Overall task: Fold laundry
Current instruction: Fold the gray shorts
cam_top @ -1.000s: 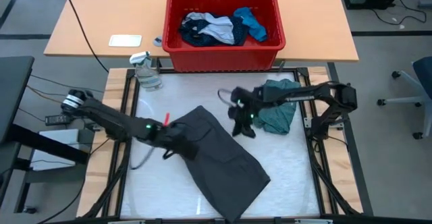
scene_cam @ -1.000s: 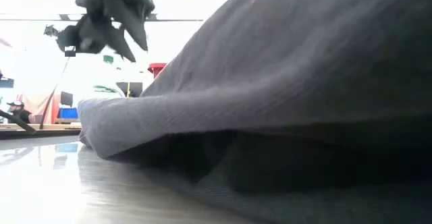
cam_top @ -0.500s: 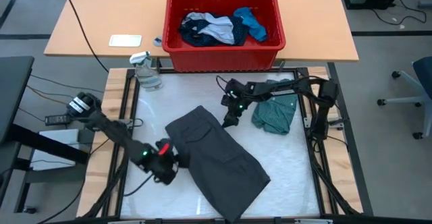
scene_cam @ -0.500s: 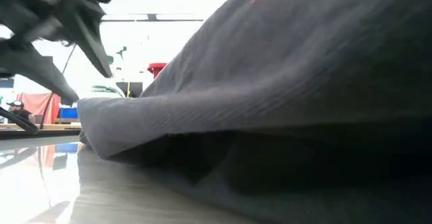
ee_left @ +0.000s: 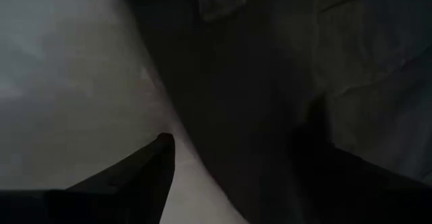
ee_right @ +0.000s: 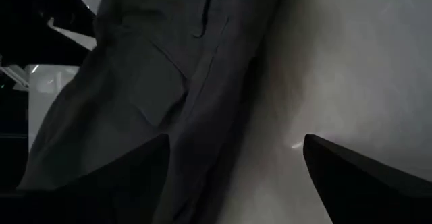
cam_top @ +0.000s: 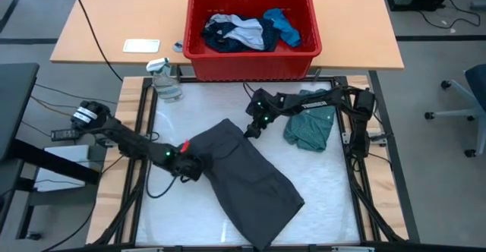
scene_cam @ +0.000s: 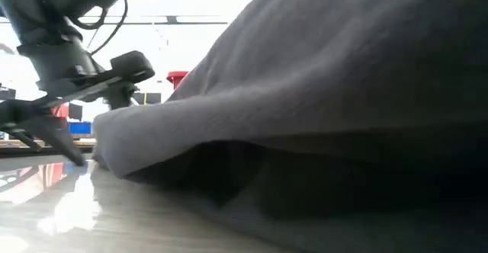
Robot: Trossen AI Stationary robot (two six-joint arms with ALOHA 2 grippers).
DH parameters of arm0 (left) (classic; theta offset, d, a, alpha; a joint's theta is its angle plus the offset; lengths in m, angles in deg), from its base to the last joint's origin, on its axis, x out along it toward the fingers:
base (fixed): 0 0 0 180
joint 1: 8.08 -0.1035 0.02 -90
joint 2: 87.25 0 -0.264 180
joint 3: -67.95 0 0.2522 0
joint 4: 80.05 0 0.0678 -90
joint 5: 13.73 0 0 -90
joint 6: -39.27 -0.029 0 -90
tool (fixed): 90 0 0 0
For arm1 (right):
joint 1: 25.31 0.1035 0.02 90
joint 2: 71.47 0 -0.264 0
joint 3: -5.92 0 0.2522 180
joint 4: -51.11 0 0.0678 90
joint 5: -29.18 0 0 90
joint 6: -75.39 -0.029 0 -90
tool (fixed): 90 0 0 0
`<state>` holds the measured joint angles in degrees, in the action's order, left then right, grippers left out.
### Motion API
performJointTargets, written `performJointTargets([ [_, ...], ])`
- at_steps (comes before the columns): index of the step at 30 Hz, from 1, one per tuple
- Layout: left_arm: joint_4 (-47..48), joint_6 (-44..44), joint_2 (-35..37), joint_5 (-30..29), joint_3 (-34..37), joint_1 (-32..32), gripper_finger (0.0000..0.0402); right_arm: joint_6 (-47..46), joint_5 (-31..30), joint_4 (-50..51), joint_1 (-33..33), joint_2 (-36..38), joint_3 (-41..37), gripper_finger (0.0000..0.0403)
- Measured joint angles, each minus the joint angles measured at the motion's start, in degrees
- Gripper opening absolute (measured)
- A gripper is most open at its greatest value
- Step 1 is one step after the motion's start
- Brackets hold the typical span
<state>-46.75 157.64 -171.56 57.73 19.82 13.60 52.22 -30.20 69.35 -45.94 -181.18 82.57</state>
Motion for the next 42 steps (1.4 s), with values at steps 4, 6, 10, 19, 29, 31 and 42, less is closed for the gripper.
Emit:
performJointTargets([
  [4, -2.2, -4.6, 0.6, -2.5, 0.3, -1.9, 0.0306, -3.3, 1.8, -1.6, 1.4, -3.2, 0.0, 0.0345],
  [6, -3.5, -7.8, 0.6, -2.8, 0.4, -3.4, 0.0303, -5.4, 3.1, -3.8, 2.0, -4.6, 0.2, 0.0345],
  [10, -4.1, -10.3, 0.4, -3.4, 0.5, -6.0, 0.0275, -8.1, 3.0, -7.0, 3.2, -6.6, 0.2, 0.0334],
  [19, -15.2, -33.7, -1.6, -6.6, 0.9, -12.8, 0.0088, -8.0, 2.1, -8.7, 4.0, -7.2, 0.2, 0.0141],
  [29, -24.9, -51.5, 3.9, 0.4, 0.7, -17.2, 0.0015, -0.4, 4.8, -5.0, 1.5, 2.4, -0.2, 0.0029],
  [31, -25.1, -55.1, 9.0, 0.3, 0.6, -17.2, 0.0015, 3.5, 3.3, -3.9, 1.0, 7.3, -0.2, 0.0029],
  [42, -21.2, -98.1, 30.4, 0.3, -20.1, -17.2, 0.0015, 42.1, -22.1, -12.2, 5.0, 33.5, 0.1, 0.0029],
])
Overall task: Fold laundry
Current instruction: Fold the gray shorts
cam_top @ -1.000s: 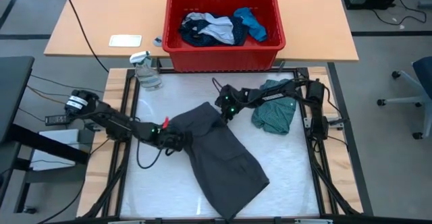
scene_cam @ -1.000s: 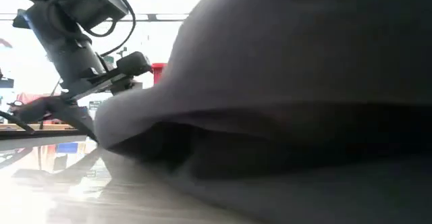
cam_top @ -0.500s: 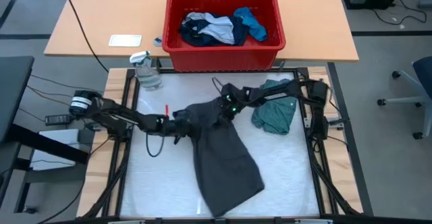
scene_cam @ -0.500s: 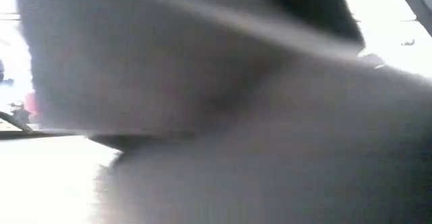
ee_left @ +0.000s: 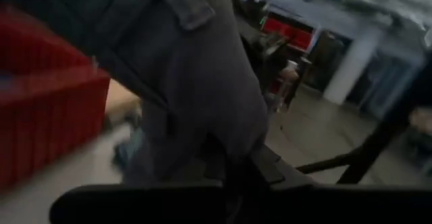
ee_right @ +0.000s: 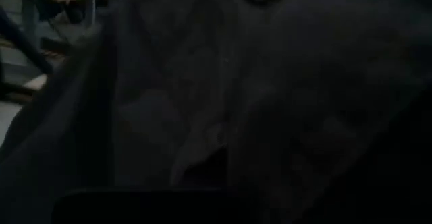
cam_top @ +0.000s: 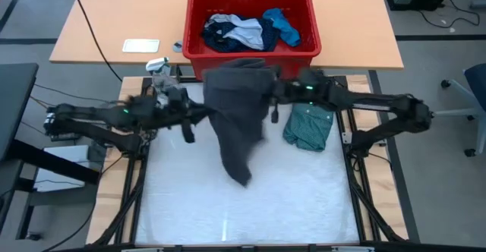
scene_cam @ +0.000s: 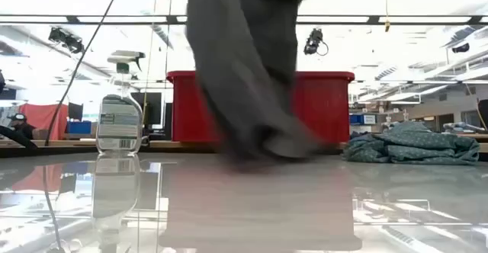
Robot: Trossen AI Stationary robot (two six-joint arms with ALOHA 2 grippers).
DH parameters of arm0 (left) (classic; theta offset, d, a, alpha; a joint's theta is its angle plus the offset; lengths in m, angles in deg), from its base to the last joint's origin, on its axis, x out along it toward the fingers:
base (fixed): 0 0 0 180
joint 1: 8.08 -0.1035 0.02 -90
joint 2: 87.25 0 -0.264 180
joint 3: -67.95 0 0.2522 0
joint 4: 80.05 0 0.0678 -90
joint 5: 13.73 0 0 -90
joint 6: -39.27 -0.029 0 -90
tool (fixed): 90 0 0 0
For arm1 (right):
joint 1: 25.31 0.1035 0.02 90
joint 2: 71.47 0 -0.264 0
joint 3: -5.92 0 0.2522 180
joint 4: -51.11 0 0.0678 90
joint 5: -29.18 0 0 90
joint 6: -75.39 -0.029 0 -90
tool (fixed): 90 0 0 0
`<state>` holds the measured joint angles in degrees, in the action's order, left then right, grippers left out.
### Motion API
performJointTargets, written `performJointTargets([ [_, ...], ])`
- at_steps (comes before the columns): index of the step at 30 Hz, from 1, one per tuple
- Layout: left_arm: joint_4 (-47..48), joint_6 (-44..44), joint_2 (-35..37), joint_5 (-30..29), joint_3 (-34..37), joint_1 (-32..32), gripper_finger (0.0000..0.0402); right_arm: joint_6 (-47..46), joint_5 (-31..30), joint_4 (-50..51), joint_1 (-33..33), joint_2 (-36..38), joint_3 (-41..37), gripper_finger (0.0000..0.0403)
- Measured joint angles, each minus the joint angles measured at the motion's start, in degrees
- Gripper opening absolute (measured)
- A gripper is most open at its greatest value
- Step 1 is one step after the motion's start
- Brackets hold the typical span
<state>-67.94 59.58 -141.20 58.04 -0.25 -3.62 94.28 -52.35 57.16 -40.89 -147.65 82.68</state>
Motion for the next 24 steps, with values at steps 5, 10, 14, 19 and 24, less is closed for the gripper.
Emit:
performJointTargets([
  [5, 15.6, -8.1, -4.7, 1.9, -14.1, 1.8, 0.0014, 5.2, -2.1, -3.4, 0.7, 3.7, 0.0, 0.0029],
  [10, 25.9, -5.8, -13.3, 10.5, -17.3, 4.7, 0.0015, 4.1, -3.6, 5.0, 4.5, 3.1, 0.0, 0.0029],
  [14, 34.1, -1.3, -22.4, 15.4, -17.2, 9.1, 0.0019, -6.2, -3.2, 22.3, 11.5, 1.9, -1.8, 0.0029],
  [19, 35.3, 8.7, -31.5, 18.0, -17.2, 12.7, 0.0022, -28.9, 0.3, 28.2, 19.4, 1.1, -8.9, 0.0029],
  [24, 32.5, 15.5, -33.0, 25.7, -17.2, 12.8, 0.0023, -41.1, 6.9, 20.9, 23.8, 1.2, -13.4, 0.0029],
])
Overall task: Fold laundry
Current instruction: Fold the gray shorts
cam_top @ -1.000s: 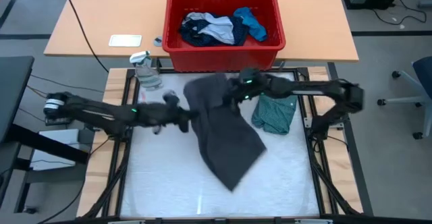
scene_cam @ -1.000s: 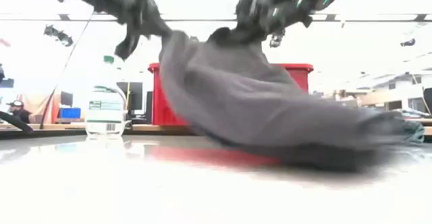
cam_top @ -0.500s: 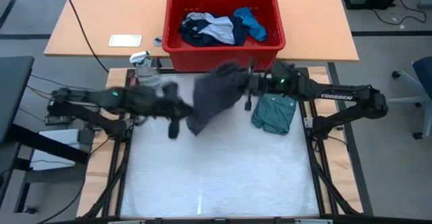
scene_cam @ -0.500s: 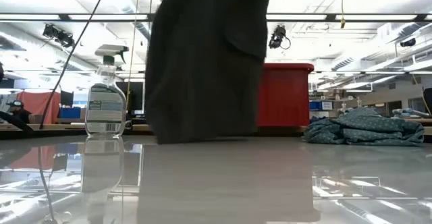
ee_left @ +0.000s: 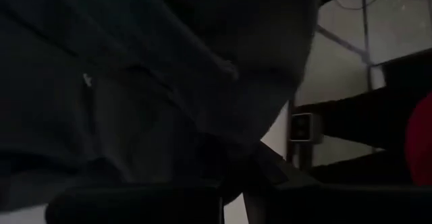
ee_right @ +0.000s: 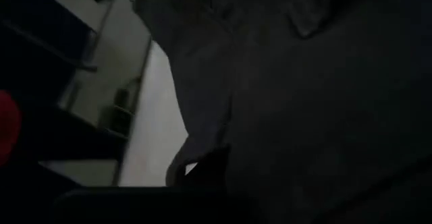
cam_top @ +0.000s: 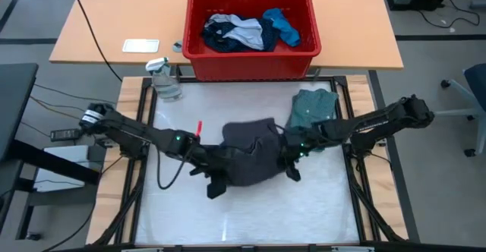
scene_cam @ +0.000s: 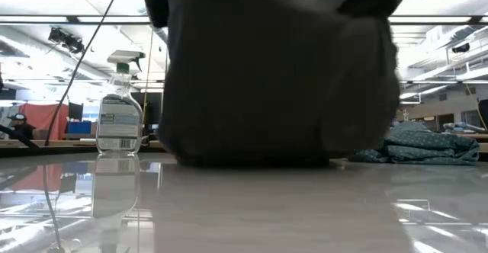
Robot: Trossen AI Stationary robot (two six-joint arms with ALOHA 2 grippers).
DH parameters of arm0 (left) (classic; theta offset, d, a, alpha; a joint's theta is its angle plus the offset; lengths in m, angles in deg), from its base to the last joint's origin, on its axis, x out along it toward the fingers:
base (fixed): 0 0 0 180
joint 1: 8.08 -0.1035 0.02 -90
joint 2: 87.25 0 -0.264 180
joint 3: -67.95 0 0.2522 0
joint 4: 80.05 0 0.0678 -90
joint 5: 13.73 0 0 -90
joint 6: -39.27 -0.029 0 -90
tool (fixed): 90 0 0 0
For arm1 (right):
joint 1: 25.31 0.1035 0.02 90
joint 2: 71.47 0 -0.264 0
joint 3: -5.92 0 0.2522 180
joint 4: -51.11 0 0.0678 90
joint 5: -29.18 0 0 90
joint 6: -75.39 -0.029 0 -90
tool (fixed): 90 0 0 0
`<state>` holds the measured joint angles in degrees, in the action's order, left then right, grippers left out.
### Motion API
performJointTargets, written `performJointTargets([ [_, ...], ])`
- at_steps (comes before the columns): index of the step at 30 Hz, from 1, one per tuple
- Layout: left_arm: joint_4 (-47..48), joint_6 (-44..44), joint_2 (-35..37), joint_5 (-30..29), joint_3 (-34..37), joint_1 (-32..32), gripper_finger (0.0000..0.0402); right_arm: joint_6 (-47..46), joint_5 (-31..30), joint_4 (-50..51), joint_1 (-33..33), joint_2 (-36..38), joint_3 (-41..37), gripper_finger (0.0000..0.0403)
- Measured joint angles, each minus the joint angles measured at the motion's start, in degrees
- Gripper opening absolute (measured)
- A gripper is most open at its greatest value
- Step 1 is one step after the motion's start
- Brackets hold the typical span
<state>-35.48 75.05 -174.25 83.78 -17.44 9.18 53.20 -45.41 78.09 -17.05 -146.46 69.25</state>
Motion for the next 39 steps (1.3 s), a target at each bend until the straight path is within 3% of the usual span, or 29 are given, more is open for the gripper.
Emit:
performJointTargets([
  [2, 0.3, 2.4, 0.7, 0.0, 0.0, -0.6, 0.0023, -2.1, -0.6, -1.2, 0.4, 0.1, -0.1, 0.0029],
  [6, 4.5, 6.9, 1.1, -4.3, 0.0, -4.2, 0.0024, -2.3, -8.3, 0.1, -3.5, -1.2, -0.2, 0.0029],
  [10, 8.1, 8.4, -0.2, -7.7, 2.3, -9.6, 0.0022, -6.2, -5.5, -4.4, -10.2, -5.8, -3.8, 0.0029],
  [14, -0.2, 10.3, -2.6, -7.0, 10.8, -16.1, 0.002, -11.1, -1.2, -12.9, -14.7, -12.3, -9.2, 0.0029],
  [18, -13.4, 11.8, -4.9, -5.3, 18.1, -22.6, 0.0024, -16.6, -0.6, -20.4, -18.0, -17.9, -12.5, 0.0034],
  [21, -20.6, 12.7, -5.8, -4.8, 20.4, -26.0, 0.0039, -19.9, -0.9, -21.9, -19.7, -20.5, -12.8, 0.0052],
  [24, -20.9, 12.3, -5.9, -3.4, 20.5, -28.2, 0.0056, -21.4, 2.2, -22.9, -21.5, -21.8, -12.5, 0.0069],
  [27, -18.6, 12.2, -3.8, 1.4, 19.9, -29.4, 0.0072, -21.5, 7.7, -21.5, -22.7, -19.3, -12.4, 0.0087],
  [30, -15.5, 12.1, -0.2, 2.8, 18.4, -29.2, 0.0087, -22.0, 8.6, -21.3, -22.6, -13.3, -12.3, 0.0104],
  [35, -4.8, 9.0, 5.1, 0.6, 15.6, -29.4, 0.0098, -23.6, -1.5, -12.7, -23.9, -3.7, -12.2, 0.0108],
  [39, -3.8, 7.4, 8.2, -3.2, 14.3, -29.7, 0.0098, -23.9, -11.5, -4.5, -24.6, -0.4, -12.2, 0.0105],
])
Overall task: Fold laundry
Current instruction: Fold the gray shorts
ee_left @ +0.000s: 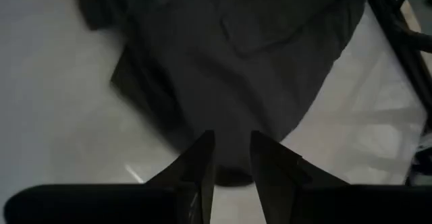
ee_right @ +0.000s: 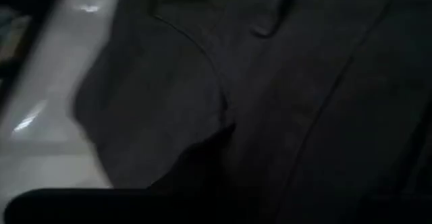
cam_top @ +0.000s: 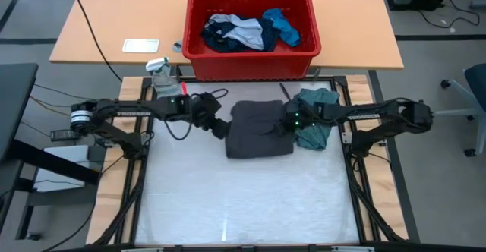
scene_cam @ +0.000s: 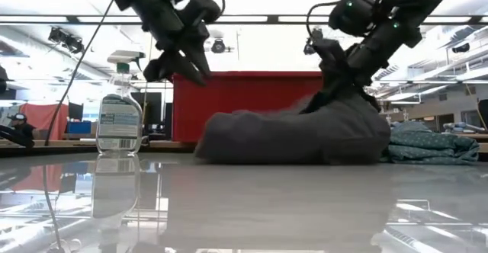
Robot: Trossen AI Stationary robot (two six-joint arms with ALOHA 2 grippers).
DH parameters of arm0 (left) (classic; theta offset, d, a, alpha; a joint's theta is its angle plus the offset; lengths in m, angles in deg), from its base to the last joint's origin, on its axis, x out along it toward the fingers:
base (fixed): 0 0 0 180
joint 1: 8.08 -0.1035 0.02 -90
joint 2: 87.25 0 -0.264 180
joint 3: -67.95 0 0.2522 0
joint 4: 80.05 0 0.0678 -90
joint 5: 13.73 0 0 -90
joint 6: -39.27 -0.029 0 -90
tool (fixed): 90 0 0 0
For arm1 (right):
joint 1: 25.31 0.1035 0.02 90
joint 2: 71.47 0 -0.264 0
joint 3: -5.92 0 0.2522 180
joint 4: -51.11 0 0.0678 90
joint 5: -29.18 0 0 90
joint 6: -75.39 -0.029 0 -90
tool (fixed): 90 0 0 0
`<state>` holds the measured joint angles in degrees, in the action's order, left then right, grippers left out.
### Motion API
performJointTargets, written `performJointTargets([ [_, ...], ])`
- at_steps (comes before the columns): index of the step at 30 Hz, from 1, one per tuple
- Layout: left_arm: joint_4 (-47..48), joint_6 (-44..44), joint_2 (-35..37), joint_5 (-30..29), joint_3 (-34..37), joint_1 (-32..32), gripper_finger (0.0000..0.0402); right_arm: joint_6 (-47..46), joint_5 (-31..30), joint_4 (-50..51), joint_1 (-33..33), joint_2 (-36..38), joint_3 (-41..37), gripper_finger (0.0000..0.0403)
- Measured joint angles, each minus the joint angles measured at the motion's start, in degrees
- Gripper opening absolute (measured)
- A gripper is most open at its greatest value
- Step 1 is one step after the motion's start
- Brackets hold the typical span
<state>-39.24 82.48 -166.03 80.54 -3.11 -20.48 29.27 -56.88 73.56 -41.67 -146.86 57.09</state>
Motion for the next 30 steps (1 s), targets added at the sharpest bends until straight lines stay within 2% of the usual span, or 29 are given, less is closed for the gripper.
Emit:
performJointTargets([
  [4, -1.6, -1.2, 0.1, -3.0, -1.2, -0.5, 0.0098, 2.4, -1.2, -0.1, -1.2, -1.9, 0.0, 0.0104],
  [10, -16.0, -4.4, -2.7, -1.8, -1.6, 1.0, 0.0098, 5.2, 5.7, -1.9, -1.6, -6.1, 0.0, 0.0115],
  [14, -17.9, -5.6, -7.5, -2.1, -1.6, 1.7, 0.0095, 3.3, 7.8, -0.8, -1.4, -4.7, 0.0, 0.0132],
  [20, -14.5, -7.0, -17.2, -1.5, -1.5, 3.1, 0.0081, -4.6, 6.8, 8.0, -1.7, 2.3, 0.1, 0.0129],
  [25, -7.4, -3.9, -21.8, -1.2, -1.5, 3.8, 0.0067, -5.3, 4.6, 15.4, -1.7, 7.4, 0.1, 0.0123],
  [30, -1.9, 1.5, -21.6, -1.4, -1.6, 6.2, 0.0053, -0.7, 2.2, 11.8, -1.2, 8.4, 0.1, 0.0122],
])
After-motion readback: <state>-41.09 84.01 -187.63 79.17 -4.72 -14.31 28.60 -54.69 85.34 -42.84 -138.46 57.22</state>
